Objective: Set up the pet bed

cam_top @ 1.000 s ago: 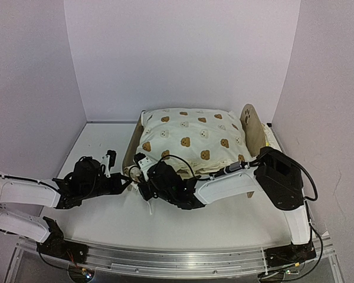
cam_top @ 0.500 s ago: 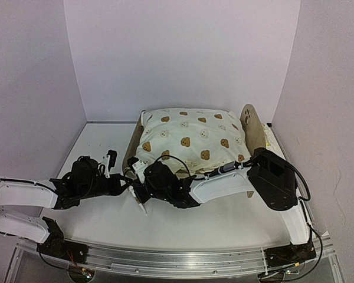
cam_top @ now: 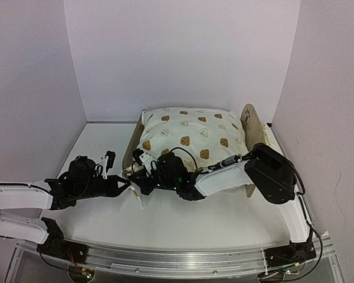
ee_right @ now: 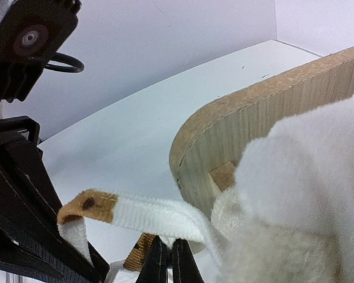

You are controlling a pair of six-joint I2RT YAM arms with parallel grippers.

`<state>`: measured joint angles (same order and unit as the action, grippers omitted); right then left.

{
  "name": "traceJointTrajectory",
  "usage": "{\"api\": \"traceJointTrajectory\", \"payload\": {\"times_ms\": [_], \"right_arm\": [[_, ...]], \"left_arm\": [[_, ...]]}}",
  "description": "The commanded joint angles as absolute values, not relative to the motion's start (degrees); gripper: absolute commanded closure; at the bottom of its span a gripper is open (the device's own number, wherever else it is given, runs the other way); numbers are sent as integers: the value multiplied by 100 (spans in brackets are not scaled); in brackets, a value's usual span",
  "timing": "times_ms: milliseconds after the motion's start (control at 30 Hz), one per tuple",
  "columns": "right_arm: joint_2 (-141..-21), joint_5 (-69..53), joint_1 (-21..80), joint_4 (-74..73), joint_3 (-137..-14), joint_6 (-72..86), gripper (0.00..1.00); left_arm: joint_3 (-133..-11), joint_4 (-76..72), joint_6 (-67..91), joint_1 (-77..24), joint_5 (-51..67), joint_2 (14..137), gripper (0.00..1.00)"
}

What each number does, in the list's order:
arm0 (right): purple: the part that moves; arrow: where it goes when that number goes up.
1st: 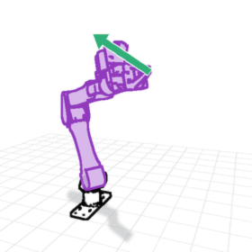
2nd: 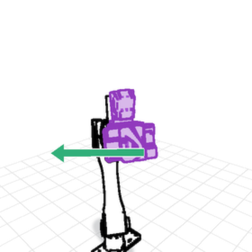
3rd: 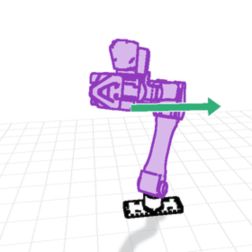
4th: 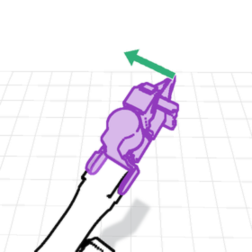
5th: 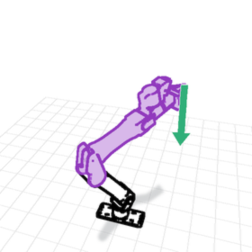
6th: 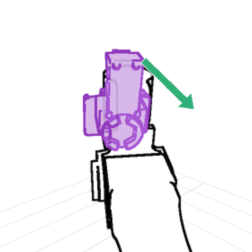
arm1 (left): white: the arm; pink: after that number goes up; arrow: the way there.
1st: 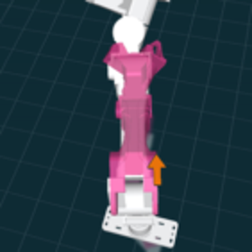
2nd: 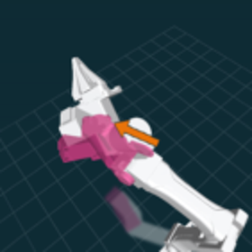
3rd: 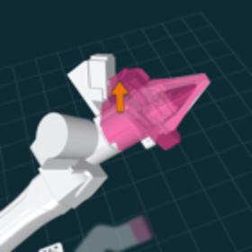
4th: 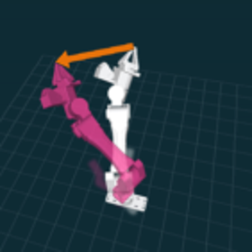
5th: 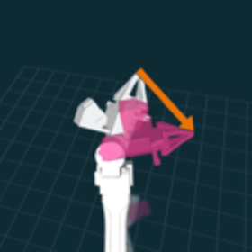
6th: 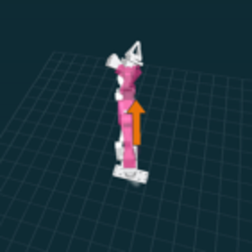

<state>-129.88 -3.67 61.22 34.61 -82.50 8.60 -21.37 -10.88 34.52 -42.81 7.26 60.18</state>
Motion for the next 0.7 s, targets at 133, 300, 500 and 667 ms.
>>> {"api": "traceJointTrajectory", "payload": {"times_ms": [133,300,500,667], "right_arm": [[-13340,-1429,6011,3998,-8459,1017,100],[-13495,-1632,5997,4088,-8620,1132,100],[-13649,-1828,5994,4169,-8832,1204,100],[-13709,-1862,5987,4172,-8962,1195,100]], "left_arm": [[-2486,-811,3418,-4288,867,5839,89],[-2546,-469,3522,-4289,765,5612,72],[-2599,53,3583,-4285,582,5239,61],[-2765,785,3664,-4280,61,4854,54]]}}
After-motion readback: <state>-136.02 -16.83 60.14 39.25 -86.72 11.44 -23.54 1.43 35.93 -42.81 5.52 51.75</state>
